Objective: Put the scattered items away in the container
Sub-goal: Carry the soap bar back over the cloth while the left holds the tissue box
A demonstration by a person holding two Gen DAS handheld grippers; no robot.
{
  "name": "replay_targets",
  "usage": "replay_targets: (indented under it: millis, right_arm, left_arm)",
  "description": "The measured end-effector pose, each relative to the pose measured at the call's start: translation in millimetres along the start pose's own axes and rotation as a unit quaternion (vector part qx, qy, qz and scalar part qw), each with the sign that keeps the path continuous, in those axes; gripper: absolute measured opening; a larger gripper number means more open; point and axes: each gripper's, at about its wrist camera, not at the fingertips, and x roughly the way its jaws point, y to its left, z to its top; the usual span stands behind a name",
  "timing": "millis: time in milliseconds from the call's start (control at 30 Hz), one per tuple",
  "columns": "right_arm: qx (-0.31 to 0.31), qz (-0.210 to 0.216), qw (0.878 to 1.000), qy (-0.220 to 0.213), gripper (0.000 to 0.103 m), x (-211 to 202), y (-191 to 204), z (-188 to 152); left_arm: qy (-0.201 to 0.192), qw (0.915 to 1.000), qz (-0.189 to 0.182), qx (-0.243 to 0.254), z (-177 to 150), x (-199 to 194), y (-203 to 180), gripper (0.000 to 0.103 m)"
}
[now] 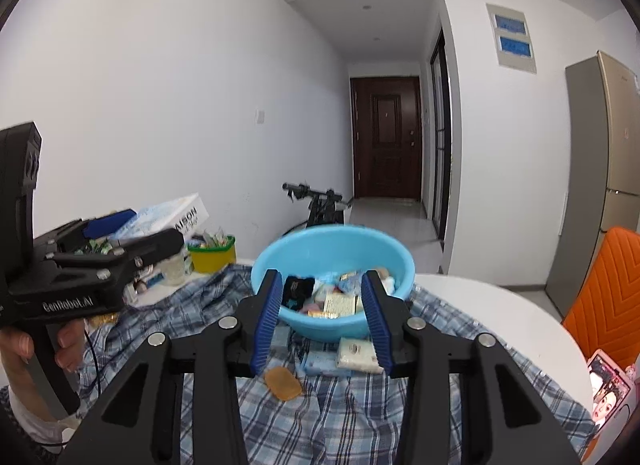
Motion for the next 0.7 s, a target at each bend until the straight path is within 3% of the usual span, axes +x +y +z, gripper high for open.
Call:
replay_targets:
  millis: [167, 333, 700]
  right_arm:
    - [-0.013, -0.023, 0.996, 0.083, 0.040, 18, -17, -48]
    - [0.040, -0.060, 0.981, 0.180, 0.040, 37, -61, -108]
    - [0.093, -0.114, 0.956, 0.253, 0.040, 39, -100, -170]
  left_arm:
    - [0.033, 0.9994, -0.009, -0.008, -24, 12, -2, 0.098]
    - [0.095, 0.9947, -0.031, -0.024, -59, 37, -7, 0.098]
    - [0.172, 0.9835, -0.048, -0.028, -115, 72, -26, 0.098]
